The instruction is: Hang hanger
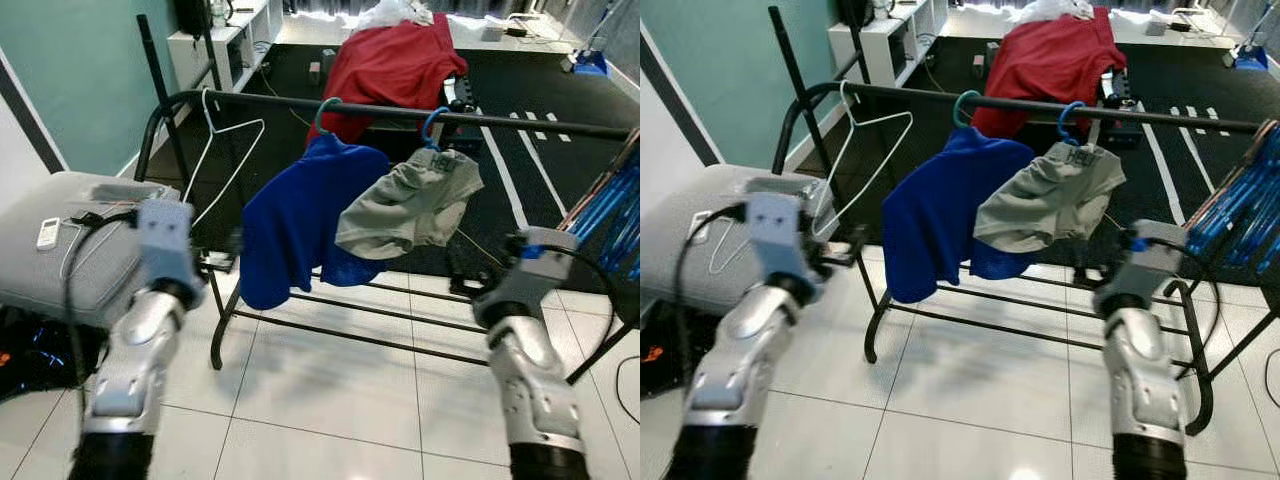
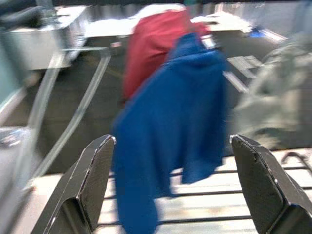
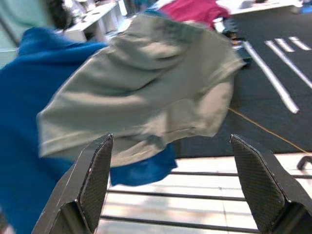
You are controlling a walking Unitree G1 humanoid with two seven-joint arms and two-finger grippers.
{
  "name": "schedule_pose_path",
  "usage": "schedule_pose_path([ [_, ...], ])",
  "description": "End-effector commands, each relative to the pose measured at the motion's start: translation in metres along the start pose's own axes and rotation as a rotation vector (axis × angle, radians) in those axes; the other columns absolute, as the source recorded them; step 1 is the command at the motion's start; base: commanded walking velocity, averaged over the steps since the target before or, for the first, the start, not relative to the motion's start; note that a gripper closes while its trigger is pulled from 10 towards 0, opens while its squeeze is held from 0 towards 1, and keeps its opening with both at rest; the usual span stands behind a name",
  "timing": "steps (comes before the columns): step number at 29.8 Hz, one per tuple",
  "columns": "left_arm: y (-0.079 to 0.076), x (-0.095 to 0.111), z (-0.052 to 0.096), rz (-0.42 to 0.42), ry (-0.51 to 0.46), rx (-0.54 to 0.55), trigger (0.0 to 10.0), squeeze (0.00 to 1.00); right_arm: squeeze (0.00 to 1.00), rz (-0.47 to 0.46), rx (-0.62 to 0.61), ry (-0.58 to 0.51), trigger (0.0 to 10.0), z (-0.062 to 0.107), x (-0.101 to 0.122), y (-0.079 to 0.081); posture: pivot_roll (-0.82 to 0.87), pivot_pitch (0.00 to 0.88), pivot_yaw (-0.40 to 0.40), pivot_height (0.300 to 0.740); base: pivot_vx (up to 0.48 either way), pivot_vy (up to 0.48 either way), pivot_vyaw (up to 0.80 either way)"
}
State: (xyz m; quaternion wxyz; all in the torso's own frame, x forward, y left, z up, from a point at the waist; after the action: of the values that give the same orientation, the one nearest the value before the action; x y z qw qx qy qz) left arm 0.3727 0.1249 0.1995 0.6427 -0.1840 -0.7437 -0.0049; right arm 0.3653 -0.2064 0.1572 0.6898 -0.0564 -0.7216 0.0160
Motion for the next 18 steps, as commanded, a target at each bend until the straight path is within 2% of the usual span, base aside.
schedule_pose_path([
  [1,-0.013,-0.008,-0.007,0.016,0.027,-0.042,10.0,0.00,0.00,0.008,0.020,0.006,10.0,0.002,-0.001,0.005,-0.13,0.082,0.001,0.740,0.311,0.000,0.00],
  [5,-0.015,-0.009,-0.012,0.062,0.025,-0.046,10.0,0.00,0.00,0.015,0.030,0.009,10.0,0.003,-0.001,0.006,-0.13,0.080,0.006,0.740,0.353,0.000,0.00],
  [8,-0.013,-0.011,-0.013,0.066,0.031,-0.039,10.0,0.00,0.00,0.021,0.033,0.011,10.0,0.002,-0.002,0.007,-0.13,0.077,0.009,0.740,0.398,0.000,0.00],
  [15,-0.005,-0.011,-0.013,0.080,0.027,-0.029,10.0,0.00,0.00,0.036,0.048,0.033,10.0,-0.001,-0.006,0.012,-0.13,0.082,0.014,0.740,0.417,0.000,-0.67],
  [18,-0.006,-0.008,-0.014,0.076,0.023,-0.037,10.0,0.00,0.00,0.032,0.055,0.018,10.0,-0.001,-0.002,0.016,-0.13,0.089,0.012,0.740,0.480,0.000,0.00],
])
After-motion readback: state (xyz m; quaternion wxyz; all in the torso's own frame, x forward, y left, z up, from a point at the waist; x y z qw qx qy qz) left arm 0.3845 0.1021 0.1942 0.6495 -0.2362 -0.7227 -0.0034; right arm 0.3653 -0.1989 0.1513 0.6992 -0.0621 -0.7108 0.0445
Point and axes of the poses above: a point about 5 cm out from each wrist's last joint towards the gripper, its own z axis pointing back from the gripper into the wrist, its own x axis along the axis of the wrist's last joint, y = z × x, the point moved 6 cm from there along -z, pointing out of the wrist towards the gripper, and after that the axes turned 13 degrees about z, right-handed, at the moved point
